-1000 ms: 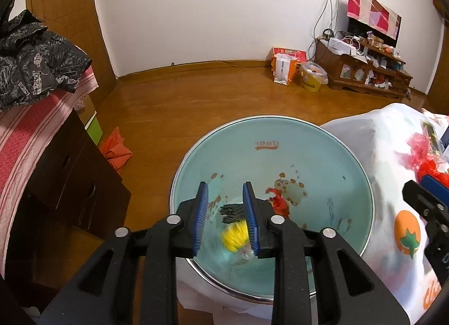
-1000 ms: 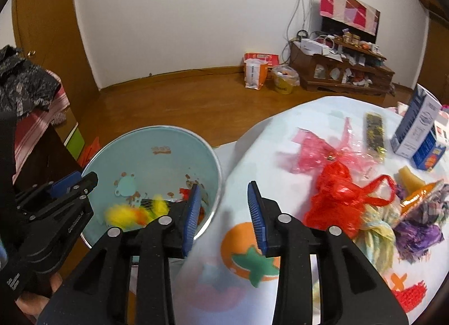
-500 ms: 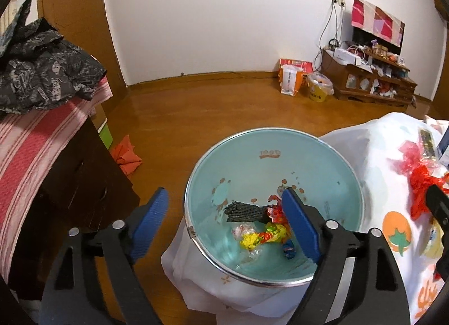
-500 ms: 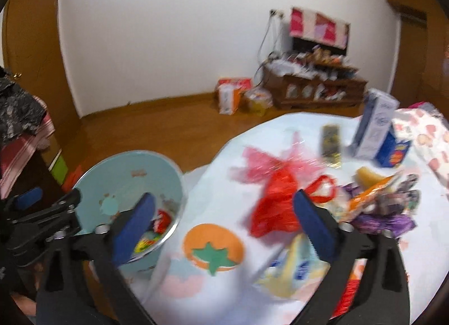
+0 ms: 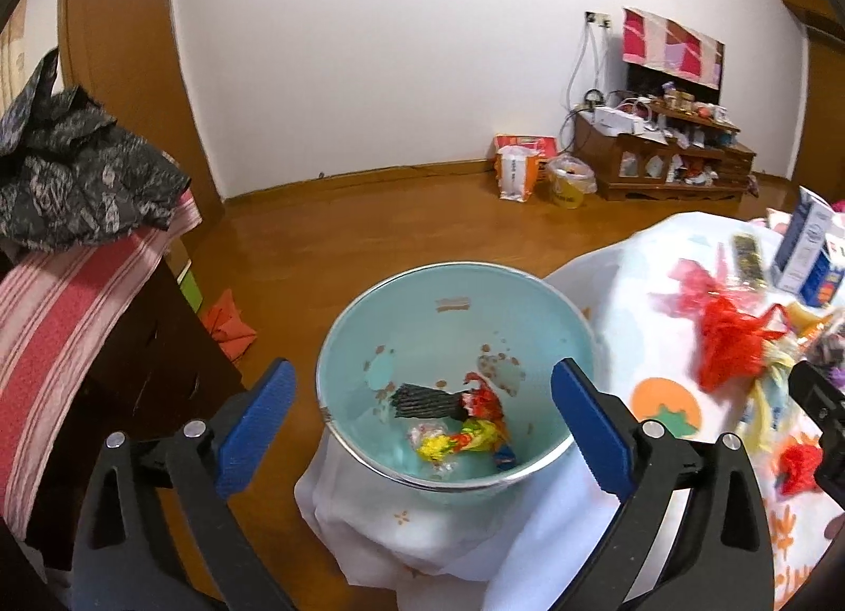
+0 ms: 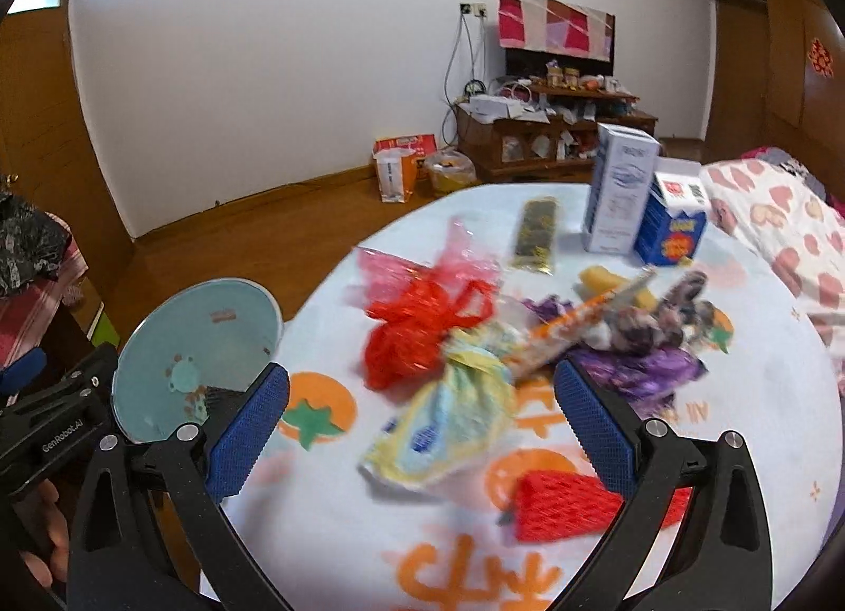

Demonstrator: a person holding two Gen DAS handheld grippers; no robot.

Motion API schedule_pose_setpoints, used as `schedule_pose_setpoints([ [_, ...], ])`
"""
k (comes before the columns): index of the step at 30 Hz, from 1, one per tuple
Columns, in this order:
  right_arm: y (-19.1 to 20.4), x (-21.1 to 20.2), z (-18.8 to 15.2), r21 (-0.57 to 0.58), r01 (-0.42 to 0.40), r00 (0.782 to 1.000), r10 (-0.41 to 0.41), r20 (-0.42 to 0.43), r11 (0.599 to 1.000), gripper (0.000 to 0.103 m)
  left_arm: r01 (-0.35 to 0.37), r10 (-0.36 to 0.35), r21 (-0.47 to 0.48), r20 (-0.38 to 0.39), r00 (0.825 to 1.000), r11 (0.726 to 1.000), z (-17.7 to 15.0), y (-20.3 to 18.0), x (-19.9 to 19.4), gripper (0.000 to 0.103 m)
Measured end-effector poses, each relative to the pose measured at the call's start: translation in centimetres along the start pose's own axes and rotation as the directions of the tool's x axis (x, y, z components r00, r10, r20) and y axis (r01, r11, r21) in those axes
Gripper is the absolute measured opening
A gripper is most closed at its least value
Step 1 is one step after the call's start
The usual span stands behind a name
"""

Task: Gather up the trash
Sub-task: 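Reach back to the table and grasp the red mesh net with the right tool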

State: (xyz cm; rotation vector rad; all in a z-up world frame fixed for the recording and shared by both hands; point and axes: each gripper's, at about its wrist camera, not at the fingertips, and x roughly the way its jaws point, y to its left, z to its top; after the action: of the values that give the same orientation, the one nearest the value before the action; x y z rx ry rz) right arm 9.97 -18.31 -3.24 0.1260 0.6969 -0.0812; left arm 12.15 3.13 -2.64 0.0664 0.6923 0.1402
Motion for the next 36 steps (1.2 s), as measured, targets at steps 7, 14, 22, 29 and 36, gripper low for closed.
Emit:
schedule_pose_setpoints([
  [7, -3.5, -2.0, -1.0, 0.047, 0.046, 0.999, -0.046, -0.002, 0.998, 0.098, 0.049, -0.051, 0.068, 0.016, 0.999, 0.996, -0.2, -3.4, -2.5, 0.097],
  [14, -7.5, -3.5, -2.0, 0.102, 0.083, 0.996, -0.084, 0.007, 0.991, 0.098, 0.102, -0.105, 0.118, 0.016, 0.994, 0.988, -0.9, -6.3, -3.9, 0.097],
  [22, -14.3, -4.6, -4.2, 0.203, 0.187, 0.982, -0.188, -0.018, 0.961, 0.097, 0.165, -0.166, 0.176, -0.013, 0.986, 0.97, -2.5, -8.7, -4.2, 0.097],
  [29, -16.1, -2.8, -5.8, 0.244, 0.159, 0.986, -0.139, -0.097, 0.957, 0.083, 0.247, -0.234, 0.178, -0.093, 0.968, 0.953, -4.4, -10.1, -3.3, 0.097],
  [36, -13.5, 0.8, -6.7, 0.208, 0.093, 0.98, -0.052, -0.194, 0.974, 0.065, 0.25, -0.24, 0.186, -0.072, 0.968, 0.95, -4.4, -10.0, -3.2, 0.096],
])
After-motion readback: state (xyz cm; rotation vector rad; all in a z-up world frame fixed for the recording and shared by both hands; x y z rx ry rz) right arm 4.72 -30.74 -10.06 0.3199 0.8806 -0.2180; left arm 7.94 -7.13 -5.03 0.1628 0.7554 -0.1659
